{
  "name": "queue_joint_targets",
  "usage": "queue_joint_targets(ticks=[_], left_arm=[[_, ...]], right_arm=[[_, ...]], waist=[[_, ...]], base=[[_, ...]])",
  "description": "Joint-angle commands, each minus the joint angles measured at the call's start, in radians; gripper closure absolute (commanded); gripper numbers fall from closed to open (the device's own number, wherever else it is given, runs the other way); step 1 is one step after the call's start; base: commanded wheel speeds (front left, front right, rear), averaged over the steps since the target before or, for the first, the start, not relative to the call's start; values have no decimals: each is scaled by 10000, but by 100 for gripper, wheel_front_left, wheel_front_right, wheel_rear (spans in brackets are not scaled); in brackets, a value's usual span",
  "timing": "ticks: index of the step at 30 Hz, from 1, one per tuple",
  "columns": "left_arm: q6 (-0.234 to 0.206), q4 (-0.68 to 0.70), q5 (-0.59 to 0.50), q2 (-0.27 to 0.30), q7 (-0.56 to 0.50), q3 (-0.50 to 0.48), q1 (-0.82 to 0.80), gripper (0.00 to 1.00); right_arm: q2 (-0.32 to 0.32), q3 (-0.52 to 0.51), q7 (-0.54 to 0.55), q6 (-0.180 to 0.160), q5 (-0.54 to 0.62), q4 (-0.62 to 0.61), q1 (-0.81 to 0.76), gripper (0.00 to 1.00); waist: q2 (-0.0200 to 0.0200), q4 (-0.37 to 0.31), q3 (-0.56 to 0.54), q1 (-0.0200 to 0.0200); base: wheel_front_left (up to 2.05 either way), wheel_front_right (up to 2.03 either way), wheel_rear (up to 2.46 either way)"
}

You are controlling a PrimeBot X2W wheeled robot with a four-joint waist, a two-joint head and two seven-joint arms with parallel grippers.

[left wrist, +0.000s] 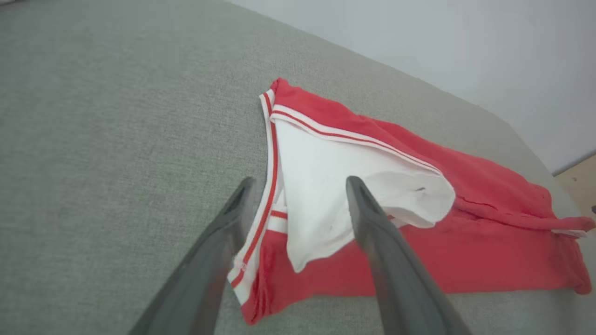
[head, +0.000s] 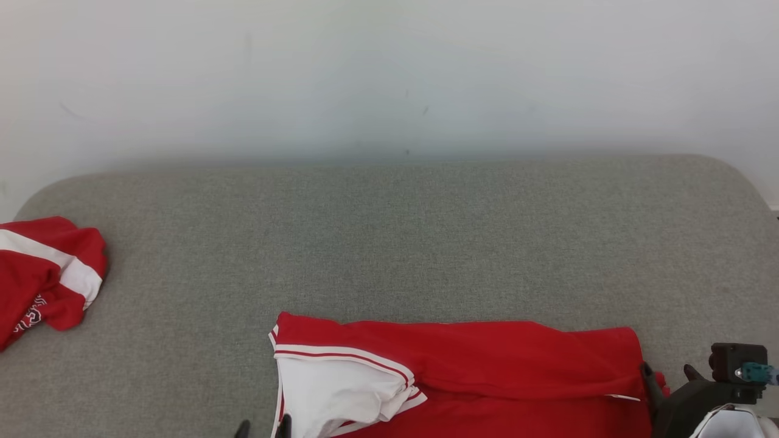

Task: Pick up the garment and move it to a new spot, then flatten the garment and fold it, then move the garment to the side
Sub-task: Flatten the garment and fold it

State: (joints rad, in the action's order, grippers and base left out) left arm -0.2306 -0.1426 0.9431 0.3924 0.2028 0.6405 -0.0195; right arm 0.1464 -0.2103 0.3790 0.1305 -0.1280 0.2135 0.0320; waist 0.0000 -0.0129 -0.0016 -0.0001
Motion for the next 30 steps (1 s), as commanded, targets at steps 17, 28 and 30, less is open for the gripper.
queue_joint_targets(ticks=[17, 28, 30], left_arm=[[793, 1559, -3122, 155, 625, -1223, 264, 0], [969, 1614, -3402, 237, 628, -1370, 161, 0], [907, 1635, -3451, 269, 628, -1381, 137, 0]], right_arm=[[-427, -1208, 1926, 8, 490, 7, 225, 0], [-737, -1757, 2040, 8, 717, 808, 557, 0], [-755, -1619, 2197, 10, 650, 1016, 606, 0]], waist=[[0, 545, 286, 1], [0, 863, 794, 1], [0, 881, 824, 1]], base=[[0, 0, 0], [0, 0, 0], [0, 0, 0]])
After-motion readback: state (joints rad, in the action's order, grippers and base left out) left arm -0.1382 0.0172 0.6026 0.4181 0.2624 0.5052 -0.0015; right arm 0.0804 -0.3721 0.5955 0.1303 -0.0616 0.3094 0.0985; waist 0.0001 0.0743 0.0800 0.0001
